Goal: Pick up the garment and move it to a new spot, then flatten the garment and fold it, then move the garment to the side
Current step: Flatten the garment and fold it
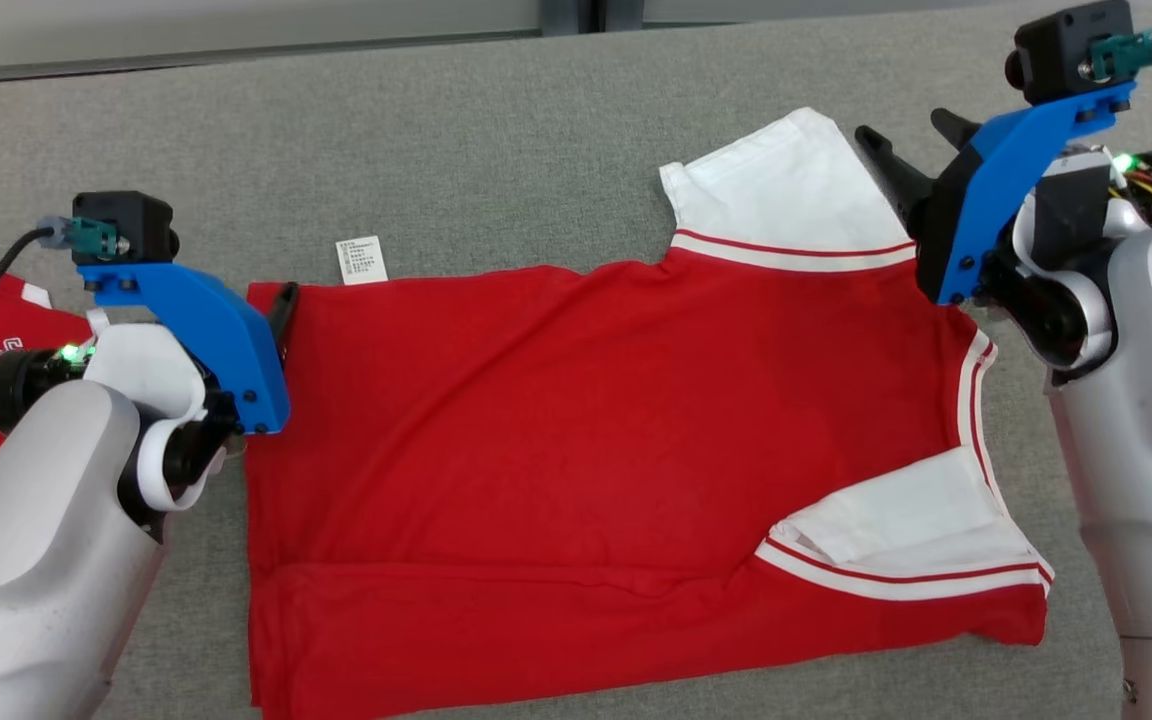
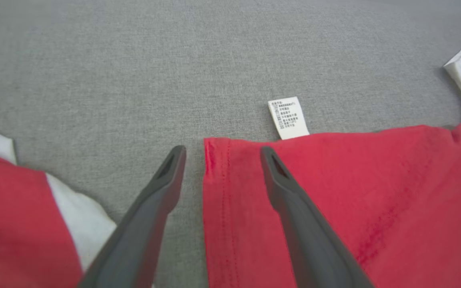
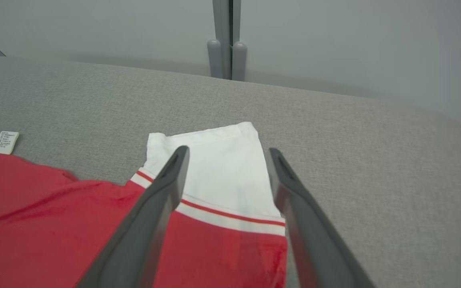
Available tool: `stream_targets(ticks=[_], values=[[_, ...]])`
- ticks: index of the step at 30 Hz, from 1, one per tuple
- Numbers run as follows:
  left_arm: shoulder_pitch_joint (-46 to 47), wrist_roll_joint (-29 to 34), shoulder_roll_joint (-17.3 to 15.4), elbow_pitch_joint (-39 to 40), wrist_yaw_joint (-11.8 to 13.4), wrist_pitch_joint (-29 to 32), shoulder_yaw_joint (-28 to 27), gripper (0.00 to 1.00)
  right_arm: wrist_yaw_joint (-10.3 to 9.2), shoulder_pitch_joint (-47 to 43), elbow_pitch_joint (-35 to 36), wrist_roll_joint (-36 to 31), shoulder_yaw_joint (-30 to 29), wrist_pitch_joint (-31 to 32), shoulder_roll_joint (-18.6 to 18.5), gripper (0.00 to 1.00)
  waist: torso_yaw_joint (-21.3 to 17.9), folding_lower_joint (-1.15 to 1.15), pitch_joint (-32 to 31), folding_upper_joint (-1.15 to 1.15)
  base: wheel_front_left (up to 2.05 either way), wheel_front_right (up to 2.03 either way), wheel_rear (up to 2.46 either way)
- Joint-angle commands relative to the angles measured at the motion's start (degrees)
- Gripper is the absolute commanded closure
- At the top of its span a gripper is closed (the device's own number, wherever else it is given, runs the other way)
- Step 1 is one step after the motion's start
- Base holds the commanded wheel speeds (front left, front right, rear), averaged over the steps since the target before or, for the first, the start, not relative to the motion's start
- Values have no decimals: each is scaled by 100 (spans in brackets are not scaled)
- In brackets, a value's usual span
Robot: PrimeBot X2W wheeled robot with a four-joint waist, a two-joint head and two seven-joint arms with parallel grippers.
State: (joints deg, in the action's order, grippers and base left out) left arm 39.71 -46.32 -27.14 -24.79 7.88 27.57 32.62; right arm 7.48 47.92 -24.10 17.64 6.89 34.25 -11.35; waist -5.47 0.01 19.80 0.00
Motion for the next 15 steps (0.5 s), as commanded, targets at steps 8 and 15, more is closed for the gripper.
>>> stream_targets(ticks=[8, 15], values=[[363, 38, 189, -676, -28, 244, 166, 0, 3, 672, -608, 230, 283, -291, -266, 0, -17, -1, 456, 0, 0, 0, 0], [279, -47, 366, -833, -74, 547, 343, 100, 3, 943, -951, 238, 284, -313, -406, 0, 148, -1, 646, 0, 0, 0, 0]])
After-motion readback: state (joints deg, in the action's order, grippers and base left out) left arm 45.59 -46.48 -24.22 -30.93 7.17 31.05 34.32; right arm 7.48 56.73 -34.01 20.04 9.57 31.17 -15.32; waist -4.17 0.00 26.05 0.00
